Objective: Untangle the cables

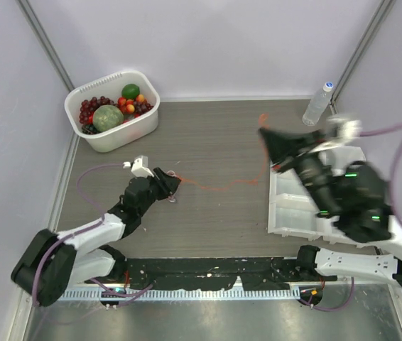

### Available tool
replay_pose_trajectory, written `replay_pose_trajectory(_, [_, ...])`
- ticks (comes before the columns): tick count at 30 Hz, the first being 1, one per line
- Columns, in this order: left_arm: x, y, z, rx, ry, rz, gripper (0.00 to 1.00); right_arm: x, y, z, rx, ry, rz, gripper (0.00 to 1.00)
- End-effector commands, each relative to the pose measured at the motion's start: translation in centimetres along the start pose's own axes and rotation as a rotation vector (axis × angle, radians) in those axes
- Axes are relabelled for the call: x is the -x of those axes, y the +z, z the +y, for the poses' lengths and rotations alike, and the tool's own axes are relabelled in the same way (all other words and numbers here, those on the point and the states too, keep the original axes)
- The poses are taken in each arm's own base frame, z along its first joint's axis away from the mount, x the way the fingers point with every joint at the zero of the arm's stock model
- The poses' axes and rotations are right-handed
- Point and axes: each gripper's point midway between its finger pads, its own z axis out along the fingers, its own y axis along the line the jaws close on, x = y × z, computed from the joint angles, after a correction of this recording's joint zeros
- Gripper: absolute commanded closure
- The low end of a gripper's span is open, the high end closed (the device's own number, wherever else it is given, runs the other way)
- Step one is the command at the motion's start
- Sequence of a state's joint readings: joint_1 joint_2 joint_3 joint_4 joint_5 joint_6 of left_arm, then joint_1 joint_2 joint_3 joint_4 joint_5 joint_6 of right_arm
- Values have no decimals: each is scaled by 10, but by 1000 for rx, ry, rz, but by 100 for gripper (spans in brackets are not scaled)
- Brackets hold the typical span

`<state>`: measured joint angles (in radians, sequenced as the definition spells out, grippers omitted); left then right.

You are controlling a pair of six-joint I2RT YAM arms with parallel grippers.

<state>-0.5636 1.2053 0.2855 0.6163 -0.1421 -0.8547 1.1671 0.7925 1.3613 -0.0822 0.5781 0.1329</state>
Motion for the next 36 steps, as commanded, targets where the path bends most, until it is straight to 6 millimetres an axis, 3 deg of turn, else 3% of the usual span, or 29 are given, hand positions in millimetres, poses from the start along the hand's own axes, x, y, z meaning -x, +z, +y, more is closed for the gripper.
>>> replay_pose_trajectory(1, [-18, -37, 0, 49, 65, 225, 52, -179, -12, -72, -300, -220, 342, 99])
replay_pose_trajectory(2, [-17, -44, 1, 55, 80, 234, 52, -224, -20, -86, -335, -247, 428, 99])
replay_pose_trajectory(3, [-22, -52, -1, 44, 84, 270, 51, -243, -24, -92, -359, -221, 460, 99])
replay_pose_trajectory(5, [-24, -63, 2, 55, 92, 299, 51, -310, -42, -117, -383, -213, 625, 99])
replay_pose_trajectory(7, [-29, -69, 6, 73, 101, 328, 50, -357, -58, -135, -410, -176, 767, 99])
replay_pose_trajectory(9, [-31, -71, 10, 80, 108, 335, 51, -381, -76, -151, -452, -173, 850, 99])
replay_pose_trajectory(12, [-36, -68, 12, 74, 104, 337, 51, -399, -96, -161, -485, -190, 933, 99])
replay_pose_trajectory(14, [-41, -63, 13, 57, 92, 344, 51, -405, -107, -163, -479, -206, 984, 94])
replay_pose_trajectory(15, [-45, -60, 12, 49, 87, 350, 52, -408, -112, -163, -458, -219, 1012, 83])
replay_pose_trajectory(16, [-50, -60, 17, 64, 81, 368, 52, -408, -112, -162, -450, -228, 1023, 79])
replay_pose_trajectory(17, [-52, -56, 15, 52, 75, 368, 52, -406, -113, -162, -441, -248, 1039, 64])
replay_pose_trajectory(19, [-59, -54, 17, 53, 72, 399, 52, -401, -111, -161, -440, -272, 1055, 46])
replay_pose_trajectory(21, [-66, -53, 22, 63, 72, 423, 52, -397, -106, -152, -395, -274, 1071, 38])
replay_pose_trajectory(23, [-71, -51, 26, 73, 70, 434, 52, -398, -94, -134, -287, -252, 1066, 35])
replay_pose_trajectory(28, [-72, -51, 24, 57, 70, 441, 52, -415, -61, -58, 147, -124, 1042, 31])
replay_pose_trajectory(30, [-71, -52, 24, 50, 71, 430, 52, -425, -50, -38, 262, -103, 1025, 31])
replay_pose_trajectory(32, [-70, -52, 23, 45, 71, 424, 51, -437, -39, -26, 339, -98, 1014, 31])
replay_pose_trajectory(36, [-69, -54, 22, 33, 74, 416, 51, -461, -24, -23, 378, -137, 1037, 31])
